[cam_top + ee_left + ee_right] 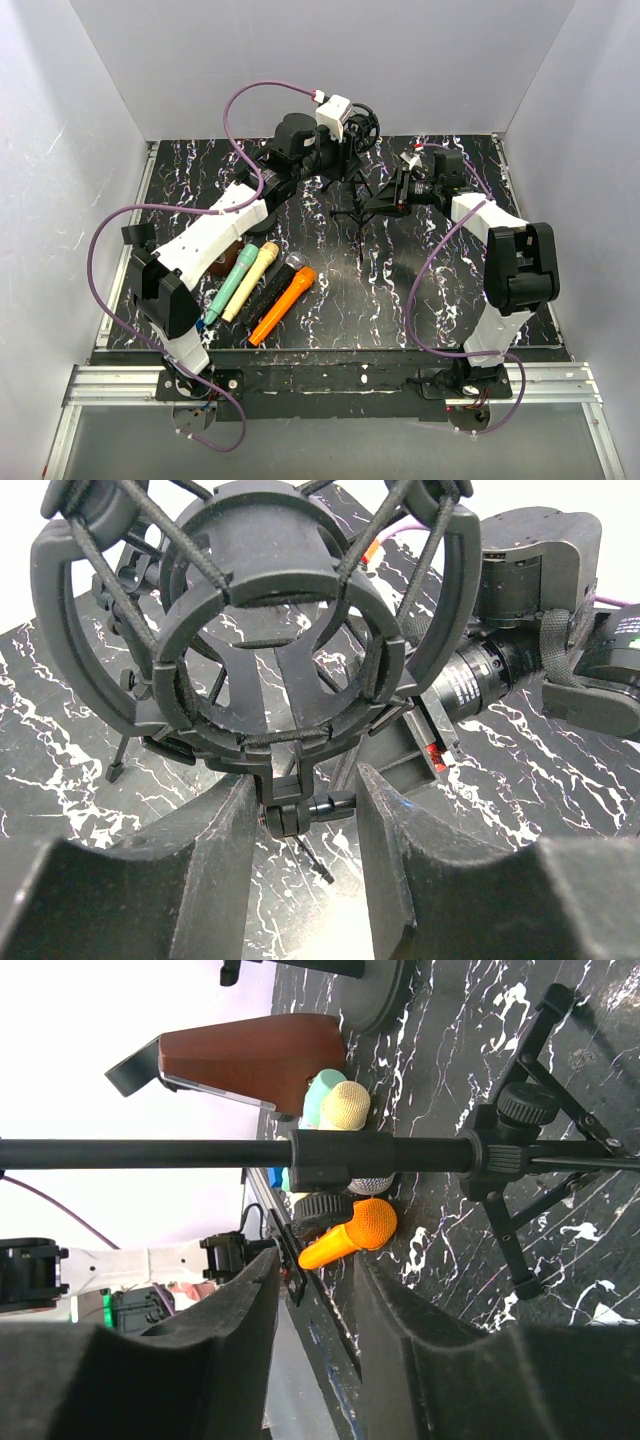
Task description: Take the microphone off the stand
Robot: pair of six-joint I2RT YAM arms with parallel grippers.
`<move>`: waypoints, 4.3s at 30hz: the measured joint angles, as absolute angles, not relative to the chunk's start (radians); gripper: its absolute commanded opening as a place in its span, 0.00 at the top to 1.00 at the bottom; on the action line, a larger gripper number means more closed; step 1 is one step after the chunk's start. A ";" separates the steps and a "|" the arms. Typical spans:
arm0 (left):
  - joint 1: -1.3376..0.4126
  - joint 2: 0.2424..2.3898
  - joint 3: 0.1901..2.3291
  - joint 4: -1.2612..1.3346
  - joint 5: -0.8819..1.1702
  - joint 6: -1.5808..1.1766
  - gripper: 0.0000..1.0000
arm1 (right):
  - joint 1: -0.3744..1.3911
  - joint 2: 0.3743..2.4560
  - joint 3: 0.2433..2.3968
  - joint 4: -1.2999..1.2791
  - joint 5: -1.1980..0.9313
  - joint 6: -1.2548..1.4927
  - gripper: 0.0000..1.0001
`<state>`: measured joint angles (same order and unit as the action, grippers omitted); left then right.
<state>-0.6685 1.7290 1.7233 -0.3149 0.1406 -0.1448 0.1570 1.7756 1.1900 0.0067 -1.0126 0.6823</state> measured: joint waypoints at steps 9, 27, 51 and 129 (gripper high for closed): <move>-0.669 1.730 1.728 -0.323 0.141 -0.143 1.00 | 0.157 1.793 1.217 0.026 -1.014 0.696 0.50; -0.668 1.746 1.750 -0.330 0.147 -0.156 1.00 | 0.165 1.862 1.265 0.058 -1.060 0.707 0.64; -0.656 1.746 1.750 -0.334 0.152 -0.161 1.00 | 0.186 1.888 1.264 0.113 -1.076 0.683 0.99; -0.615 1.659 1.641 -0.321 0.147 -0.240 1.00 | 0.348 1.795 1.214 0.087 -0.881 0.526 0.86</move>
<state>-0.6147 1.6588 1.6409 -0.3214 0.1471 -0.2401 0.3481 1.7950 1.2140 0.0868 -0.8810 0.5259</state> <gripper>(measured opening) 0.379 0.322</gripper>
